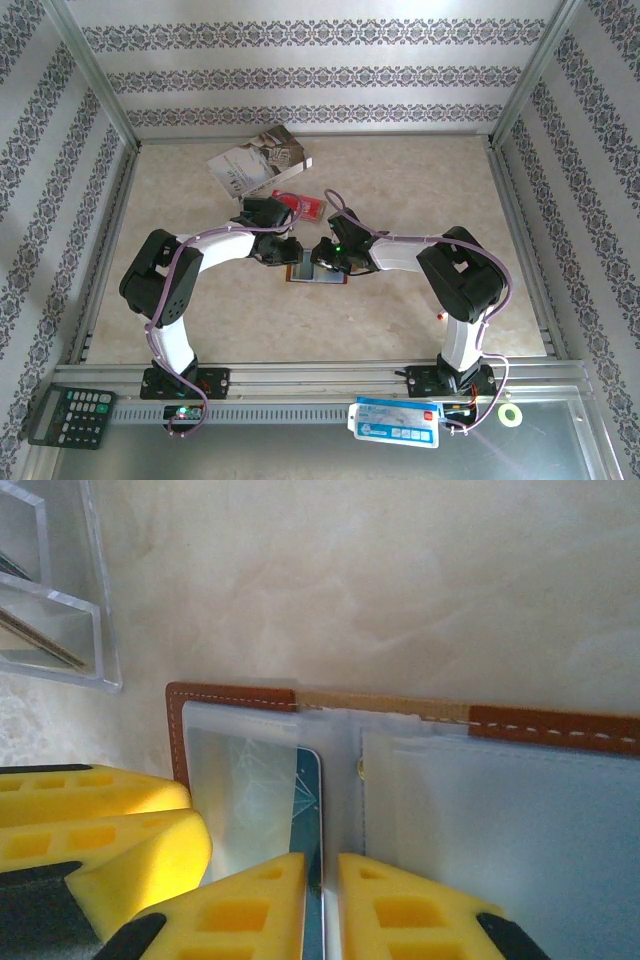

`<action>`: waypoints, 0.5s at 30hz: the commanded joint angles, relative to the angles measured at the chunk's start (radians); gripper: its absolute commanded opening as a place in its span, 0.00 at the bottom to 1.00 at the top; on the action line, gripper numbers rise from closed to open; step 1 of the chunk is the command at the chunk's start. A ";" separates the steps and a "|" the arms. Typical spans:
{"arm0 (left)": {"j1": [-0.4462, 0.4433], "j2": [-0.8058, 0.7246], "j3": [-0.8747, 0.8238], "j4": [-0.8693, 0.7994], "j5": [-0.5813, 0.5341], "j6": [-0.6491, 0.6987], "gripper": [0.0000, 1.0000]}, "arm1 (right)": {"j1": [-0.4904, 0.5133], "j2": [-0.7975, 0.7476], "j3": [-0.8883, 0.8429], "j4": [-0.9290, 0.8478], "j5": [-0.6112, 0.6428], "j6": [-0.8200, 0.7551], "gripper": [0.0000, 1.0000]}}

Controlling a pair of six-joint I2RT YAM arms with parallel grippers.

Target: Take the credit cards out of the card holder

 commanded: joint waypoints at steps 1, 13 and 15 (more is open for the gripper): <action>-0.011 0.037 -0.002 -0.061 -0.020 0.023 0.25 | -0.007 0.027 0.003 0.011 -0.031 -0.010 0.16; -0.011 0.041 -0.011 -0.059 -0.011 0.033 0.25 | -0.014 0.037 0.001 0.037 -0.060 -0.002 0.09; -0.011 0.033 -0.010 -0.063 -0.019 0.036 0.26 | -0.017 0.028 -0.007 0.035 -0.049 -0.005 0.07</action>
